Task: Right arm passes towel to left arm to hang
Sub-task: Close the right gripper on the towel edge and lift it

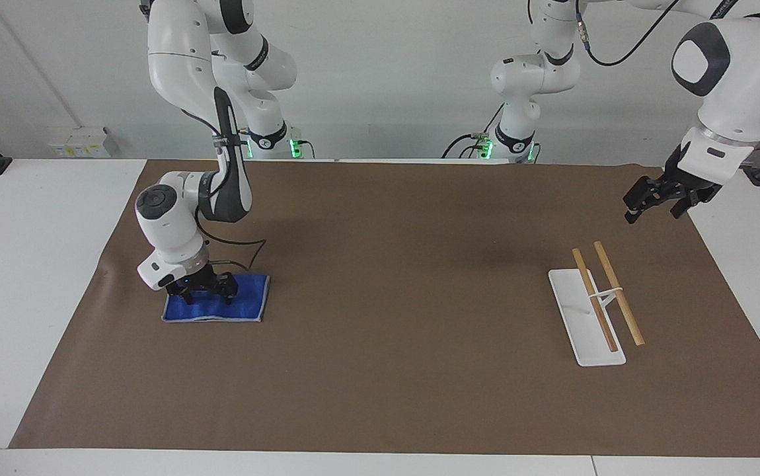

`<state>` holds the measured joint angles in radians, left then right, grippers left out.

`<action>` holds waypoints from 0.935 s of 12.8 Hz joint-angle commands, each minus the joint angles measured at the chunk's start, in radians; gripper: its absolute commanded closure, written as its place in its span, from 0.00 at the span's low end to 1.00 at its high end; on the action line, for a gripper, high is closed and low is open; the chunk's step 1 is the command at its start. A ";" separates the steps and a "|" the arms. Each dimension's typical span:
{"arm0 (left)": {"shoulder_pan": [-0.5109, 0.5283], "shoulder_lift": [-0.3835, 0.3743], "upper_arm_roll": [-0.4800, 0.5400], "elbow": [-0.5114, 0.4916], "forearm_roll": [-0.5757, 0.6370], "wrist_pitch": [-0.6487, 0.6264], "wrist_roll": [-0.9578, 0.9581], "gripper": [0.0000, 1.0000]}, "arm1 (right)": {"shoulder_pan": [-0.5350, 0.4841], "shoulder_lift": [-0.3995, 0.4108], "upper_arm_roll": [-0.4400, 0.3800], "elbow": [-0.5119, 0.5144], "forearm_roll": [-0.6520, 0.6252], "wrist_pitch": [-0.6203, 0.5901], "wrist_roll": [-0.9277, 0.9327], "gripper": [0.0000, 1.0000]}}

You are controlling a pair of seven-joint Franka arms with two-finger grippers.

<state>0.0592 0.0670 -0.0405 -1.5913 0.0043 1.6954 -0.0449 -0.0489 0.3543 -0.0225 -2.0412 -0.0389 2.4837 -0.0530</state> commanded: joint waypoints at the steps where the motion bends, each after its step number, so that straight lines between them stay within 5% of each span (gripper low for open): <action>1: 0.010 -0.027 -0.006 -0.033 -0.013 0.015 -0.006 0.00 | 0.001 -0.006 0.006 -0.005 0.011 0.001 -0.027 0.00; 7: 0.010 -0.027 -0.006 -0.033 -0.013 0.013 -0.006 0.00 | 0.003 -0.014 0.007 -0.005 0.013 -0.005 -0.022 0.89; 8: 0.010 -0.027 -0.006 -0.033 -0.013 0.013 -0.006 0.00 | 0.003 -0.014 0.007 -0.005 0.013 -0.005 -0.022 0.96; 12: 0.010 -0.027 -0.006 -0.033 -0.013 0.015 -0.006 0.00 | 0.004 -0.021 0.009 -0.004 0.013 -0.005 -0.018 0.97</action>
<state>0.0592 0.0670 -0.0405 -1.5913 0.0043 1.6954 -0.0449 -0.0412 0.3341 -0.0165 -2.0380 -0.0388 2.4815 -0.0530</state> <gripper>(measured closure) 0.000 0.938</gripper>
